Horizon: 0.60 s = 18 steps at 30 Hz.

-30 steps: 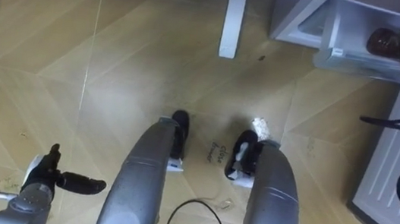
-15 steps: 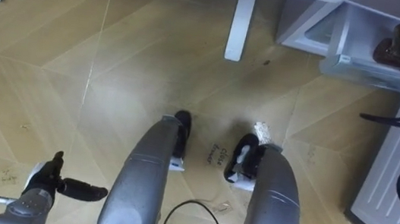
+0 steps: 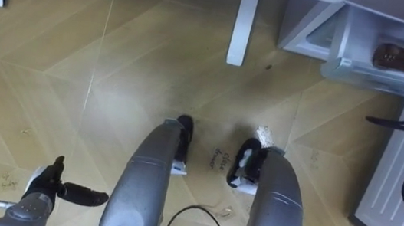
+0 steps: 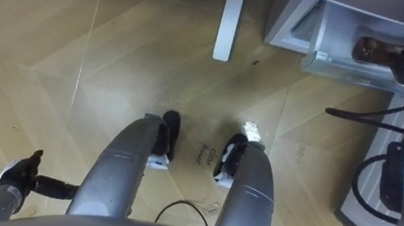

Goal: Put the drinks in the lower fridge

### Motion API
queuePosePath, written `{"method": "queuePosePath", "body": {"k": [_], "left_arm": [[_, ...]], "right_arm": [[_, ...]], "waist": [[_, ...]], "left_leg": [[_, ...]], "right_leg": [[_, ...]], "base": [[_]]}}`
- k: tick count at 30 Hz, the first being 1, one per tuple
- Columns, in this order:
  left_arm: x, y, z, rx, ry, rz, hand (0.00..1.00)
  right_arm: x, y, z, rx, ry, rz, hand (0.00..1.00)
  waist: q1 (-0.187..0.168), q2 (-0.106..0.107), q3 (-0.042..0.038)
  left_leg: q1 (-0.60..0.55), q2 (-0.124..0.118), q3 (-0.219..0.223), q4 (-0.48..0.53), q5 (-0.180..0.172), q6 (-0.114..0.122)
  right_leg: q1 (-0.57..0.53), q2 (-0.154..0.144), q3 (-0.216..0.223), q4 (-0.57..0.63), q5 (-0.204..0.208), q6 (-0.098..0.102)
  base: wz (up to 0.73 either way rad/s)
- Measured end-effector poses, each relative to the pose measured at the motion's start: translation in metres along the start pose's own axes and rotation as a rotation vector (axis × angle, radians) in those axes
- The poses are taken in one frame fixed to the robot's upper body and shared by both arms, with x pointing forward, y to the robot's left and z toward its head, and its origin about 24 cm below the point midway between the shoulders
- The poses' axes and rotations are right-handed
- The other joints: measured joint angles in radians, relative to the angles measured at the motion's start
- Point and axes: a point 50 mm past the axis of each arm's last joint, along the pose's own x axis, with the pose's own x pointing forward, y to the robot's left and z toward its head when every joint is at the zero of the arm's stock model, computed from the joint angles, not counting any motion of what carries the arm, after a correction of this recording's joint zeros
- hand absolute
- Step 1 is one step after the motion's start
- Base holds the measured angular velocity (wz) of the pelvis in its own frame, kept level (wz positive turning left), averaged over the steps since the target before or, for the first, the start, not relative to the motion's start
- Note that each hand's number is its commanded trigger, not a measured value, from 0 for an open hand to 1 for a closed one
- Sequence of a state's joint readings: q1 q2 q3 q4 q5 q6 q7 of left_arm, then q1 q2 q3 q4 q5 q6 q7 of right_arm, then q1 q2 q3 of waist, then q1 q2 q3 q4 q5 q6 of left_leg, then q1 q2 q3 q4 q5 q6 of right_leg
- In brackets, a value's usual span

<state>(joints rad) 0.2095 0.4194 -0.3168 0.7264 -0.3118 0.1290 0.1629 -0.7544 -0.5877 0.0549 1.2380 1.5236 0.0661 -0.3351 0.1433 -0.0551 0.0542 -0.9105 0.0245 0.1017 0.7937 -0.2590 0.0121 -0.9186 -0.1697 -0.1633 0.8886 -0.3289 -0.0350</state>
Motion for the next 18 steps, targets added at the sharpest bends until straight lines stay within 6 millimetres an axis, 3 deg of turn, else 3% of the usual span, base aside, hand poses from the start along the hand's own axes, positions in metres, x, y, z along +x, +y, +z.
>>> {"method": "queuePosePath", "body": {"k": [12,18], "left_arm": [[0.001,0.001,-0.011,0.002,0.047,-0.023,0.0],[0.001,0.002,-0.021,0.001,0.088,-0.052,0.0]], "right_arm": [[0.004,-0.028,-0.004,-0.144,-0.02,-0.018,0.0],[0.006,-0.057,-0.01,-0.194,0.003,0.002,0.0]], "waist": [[0.005,0.018,-0.0059],[0.003,0.021,-0.0076]], "left_leg": [[0.088,-0.001,0.005,-0.052,0.0,0.0],[0.171,0.002,0.011,-0.092,0.0,0.0]], "right_leg": [[0.087,0.002,-0.007,-0.057,0.007,0.005],[0.166,0.015,-0.001,-0.11,0.015,0.014]], "base": [[-0.02],[-0.06]]}}
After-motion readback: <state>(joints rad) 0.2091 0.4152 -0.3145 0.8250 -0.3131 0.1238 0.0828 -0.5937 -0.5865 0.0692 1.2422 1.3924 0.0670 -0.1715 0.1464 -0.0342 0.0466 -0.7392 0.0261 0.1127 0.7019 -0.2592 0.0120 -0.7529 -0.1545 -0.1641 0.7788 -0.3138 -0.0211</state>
